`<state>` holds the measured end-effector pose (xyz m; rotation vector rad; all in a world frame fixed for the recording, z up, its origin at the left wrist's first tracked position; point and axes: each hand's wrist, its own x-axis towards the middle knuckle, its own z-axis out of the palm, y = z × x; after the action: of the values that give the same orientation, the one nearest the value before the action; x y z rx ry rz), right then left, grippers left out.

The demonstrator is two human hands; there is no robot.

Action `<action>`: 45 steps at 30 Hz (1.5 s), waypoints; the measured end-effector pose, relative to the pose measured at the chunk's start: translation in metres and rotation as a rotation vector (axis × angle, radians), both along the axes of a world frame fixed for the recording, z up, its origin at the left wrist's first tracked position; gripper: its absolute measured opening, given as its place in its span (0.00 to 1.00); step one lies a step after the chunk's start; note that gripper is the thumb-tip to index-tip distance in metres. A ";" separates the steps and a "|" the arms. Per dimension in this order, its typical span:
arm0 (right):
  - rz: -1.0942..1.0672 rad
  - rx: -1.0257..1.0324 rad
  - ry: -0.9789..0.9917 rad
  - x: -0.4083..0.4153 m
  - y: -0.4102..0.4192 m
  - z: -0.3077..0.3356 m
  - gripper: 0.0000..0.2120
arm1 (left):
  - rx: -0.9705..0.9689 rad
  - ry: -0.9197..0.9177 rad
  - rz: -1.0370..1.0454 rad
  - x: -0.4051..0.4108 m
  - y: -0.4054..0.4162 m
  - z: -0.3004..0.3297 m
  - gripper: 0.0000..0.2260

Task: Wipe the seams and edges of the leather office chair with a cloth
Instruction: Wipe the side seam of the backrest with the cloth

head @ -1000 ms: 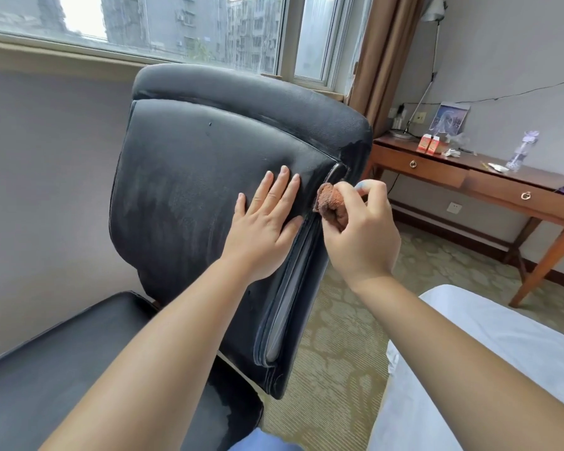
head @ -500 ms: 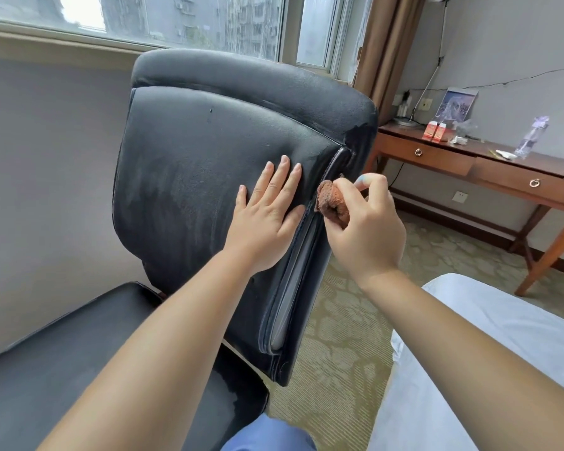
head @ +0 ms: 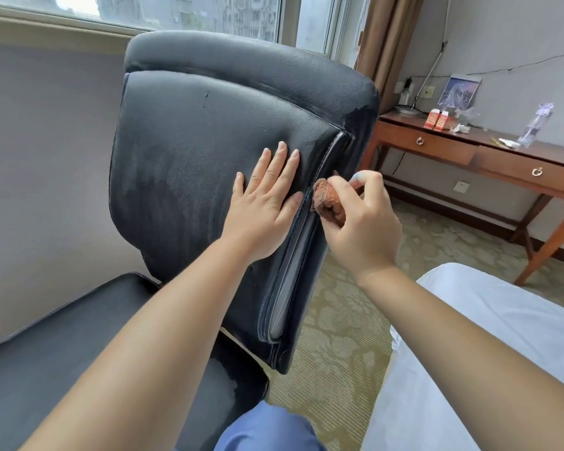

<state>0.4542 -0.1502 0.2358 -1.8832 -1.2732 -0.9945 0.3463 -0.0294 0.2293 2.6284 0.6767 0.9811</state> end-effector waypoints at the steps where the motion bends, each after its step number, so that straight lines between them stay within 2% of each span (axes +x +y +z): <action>1: 0.006 -0.014 -0.002 -0.001 -0.001 -0.005 0.18 | 0.001 -0.001 -0.001 0.000 0.000 0.001 0.28; 6: -0.003 -0.019 -0.071 0.000 -0.002 0.009 0.17 | 0.011 -0.007 0.000 -0.002 0.001 0.001 0.27; 10: -0.035 0.027 -0.042 0.003 0.001 0.024 0.15 | 0.000 -0.006 0.009 -0.001 -0.002 0.001 0.26; 18: 0.021 -0.040 0.020 -0.004 -0.004 -0.016 0.16 | -0.033 -0.001 0.006 -0.007 -0.004 -0.011 0.25; 25: -0.015 0.054 0.021 -0.002 -0.002 0.004 0.15 | -0.072 -0.008 0.021 -0.010 -0.008 -0.017 0.24; 33: 0.021 -0.068 0.007 -0.008 -0.007 -0.027 0.18 | -0.064 -0.005 0.030 -0.010 -0.008 -0.015 0.24; 39: 0.006 0.002 -0.004 -0.004 -0.004 -0.005 0.17 | -0.068 0.006 0.040 -0.010 -0.009 -0.015 0.25; 45: 0.013 -0.060 0.013 -0.009 -0.007 -0.029 0.18 | -0.060 0.008 0.035 -0.011 -0.008 -0.014 0.25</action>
<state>0.4453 -0.1574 0.2065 -1.9208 -1.3198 -0.9451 0.3348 -0.0370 0.2152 2.5785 0.7444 0.9450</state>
